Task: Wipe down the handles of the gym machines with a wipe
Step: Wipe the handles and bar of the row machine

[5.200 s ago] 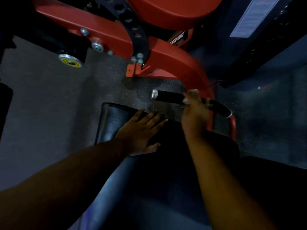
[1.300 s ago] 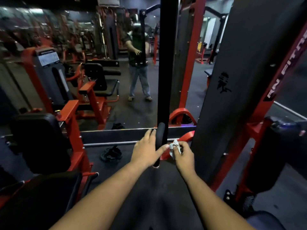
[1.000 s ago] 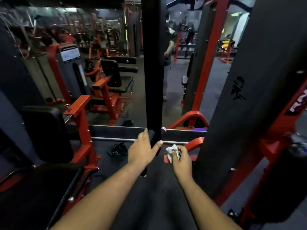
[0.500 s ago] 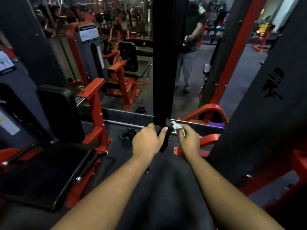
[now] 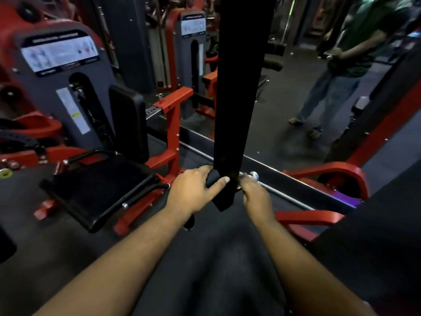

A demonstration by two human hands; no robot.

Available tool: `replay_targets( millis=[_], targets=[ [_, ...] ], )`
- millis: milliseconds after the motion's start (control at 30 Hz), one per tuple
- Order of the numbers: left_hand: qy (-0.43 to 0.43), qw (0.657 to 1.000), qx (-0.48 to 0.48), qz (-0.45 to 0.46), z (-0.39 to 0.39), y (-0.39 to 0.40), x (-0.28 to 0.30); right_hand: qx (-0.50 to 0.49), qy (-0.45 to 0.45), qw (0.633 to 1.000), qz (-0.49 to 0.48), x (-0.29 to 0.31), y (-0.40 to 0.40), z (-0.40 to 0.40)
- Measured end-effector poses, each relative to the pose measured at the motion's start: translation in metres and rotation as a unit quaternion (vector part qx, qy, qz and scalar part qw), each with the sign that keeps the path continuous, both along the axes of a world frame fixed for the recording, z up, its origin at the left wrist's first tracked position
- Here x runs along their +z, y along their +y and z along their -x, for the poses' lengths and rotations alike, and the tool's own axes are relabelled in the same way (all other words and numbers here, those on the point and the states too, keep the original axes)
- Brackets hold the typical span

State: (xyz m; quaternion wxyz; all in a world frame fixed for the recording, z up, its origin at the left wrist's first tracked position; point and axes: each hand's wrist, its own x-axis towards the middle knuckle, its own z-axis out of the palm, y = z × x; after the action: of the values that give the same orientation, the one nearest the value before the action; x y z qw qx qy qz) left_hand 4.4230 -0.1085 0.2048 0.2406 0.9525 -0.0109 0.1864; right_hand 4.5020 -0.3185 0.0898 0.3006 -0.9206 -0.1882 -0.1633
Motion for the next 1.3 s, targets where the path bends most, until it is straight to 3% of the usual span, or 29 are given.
replay_targets(
  millis=[133, 300, 467, 567, 667, 800, 1000, 1167, 1300],
  targets=[
    [0.006, 1.000, 0.008, 0.012, 0.001, -0.001, 0.003, -0.034, 0.028, 0.999, 0.007, 0.001, -0.013, -0.021],
    [0.009, 1.000, 0.008, 0.010, 0.005, 0.001, 0.003, 0.090, -0.010, 0.995, 0.041, 0.000, -0.002, 0.005],
    [0.016, 1.000, 0.004, 0.008, 0.002, 0.000, 0.004, -0.061, 0.008, 0.998, -0.009, 0.006, -0.016, -0.016],
    [0.009, 1.000, 0.004, 0.004, -0.001, 0.003, 0.003, -0.007, 0.020, 0.998, -0.060, 0.004, 0.018, 0.013],
    [0.011, 1.000, 0.001, 0.002, -0.003, 0.007, 0.001, 0.040, 0.007, 0.998, -0.046, -0.001, 0.007, 0.014],
    [0.016, 1.000, -0.002, -0.010, -0.006, 0.006, 0.001, -0.102, 0.033, 0.993, -0.045, 0.005, -0.012, -0.018],
    [0.018, 1.000, -0.004, -0.003, -0.009, 0.011, 0.000, 0.026, 0.028, 0.997, -0.075, 0.003, 0.020, 0.014],
    [0.018, 1.000, -0.005, -0.014, -0.011, 0.011, 0.002, -0.094, 0.041, 0.993, -0.050, 0.006, 0.001, -0.016],
    [0.009, 1.000, -0.002, -0.013, -0.014, 0.014, 0.002, -0.043, 0.049, 0.992, -0.106, 0.003, 0.043, 0.017]
  ],
)
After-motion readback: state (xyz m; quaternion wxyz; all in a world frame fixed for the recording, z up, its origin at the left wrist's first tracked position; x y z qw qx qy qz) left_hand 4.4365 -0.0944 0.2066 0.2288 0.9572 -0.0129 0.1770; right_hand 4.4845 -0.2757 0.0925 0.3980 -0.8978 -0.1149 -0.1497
